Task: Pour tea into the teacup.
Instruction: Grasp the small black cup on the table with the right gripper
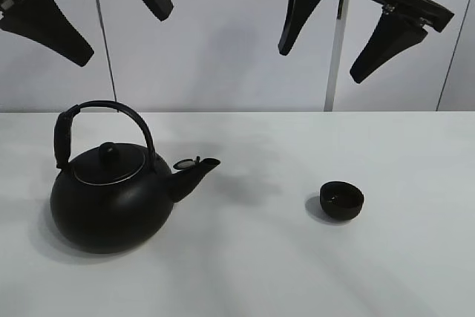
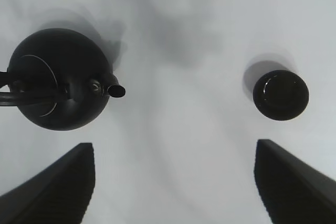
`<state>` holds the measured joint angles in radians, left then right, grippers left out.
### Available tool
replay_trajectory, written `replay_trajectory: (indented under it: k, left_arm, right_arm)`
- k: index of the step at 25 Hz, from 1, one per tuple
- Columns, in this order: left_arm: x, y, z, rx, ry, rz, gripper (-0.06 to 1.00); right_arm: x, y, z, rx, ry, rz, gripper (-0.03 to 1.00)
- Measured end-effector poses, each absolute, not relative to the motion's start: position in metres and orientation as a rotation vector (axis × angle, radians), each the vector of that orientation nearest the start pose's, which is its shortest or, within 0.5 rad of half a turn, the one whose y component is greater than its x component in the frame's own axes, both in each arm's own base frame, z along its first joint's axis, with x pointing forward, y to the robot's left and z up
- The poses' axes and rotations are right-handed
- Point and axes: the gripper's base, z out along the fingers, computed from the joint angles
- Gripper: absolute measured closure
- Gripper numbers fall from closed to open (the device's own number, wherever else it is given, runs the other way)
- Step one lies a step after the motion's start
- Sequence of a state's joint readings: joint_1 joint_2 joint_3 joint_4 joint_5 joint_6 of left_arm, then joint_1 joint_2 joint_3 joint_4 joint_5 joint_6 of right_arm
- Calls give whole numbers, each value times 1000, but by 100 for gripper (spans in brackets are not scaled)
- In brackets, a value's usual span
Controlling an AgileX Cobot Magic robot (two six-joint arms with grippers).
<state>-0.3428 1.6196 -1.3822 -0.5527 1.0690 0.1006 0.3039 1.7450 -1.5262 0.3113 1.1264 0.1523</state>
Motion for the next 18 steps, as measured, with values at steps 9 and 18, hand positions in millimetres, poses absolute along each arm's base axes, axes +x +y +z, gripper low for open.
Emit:
replay_trajectory:
  k: [9,18]
  left_arm:
    - [303,-153,314,356,2732,-802,25]
    - [303,-153,314,356,2732,-802,25]
  right_arm:
    - [343,127,298,-209,2865,396,41]
    - [333,104,241,-320,2927,57,41]
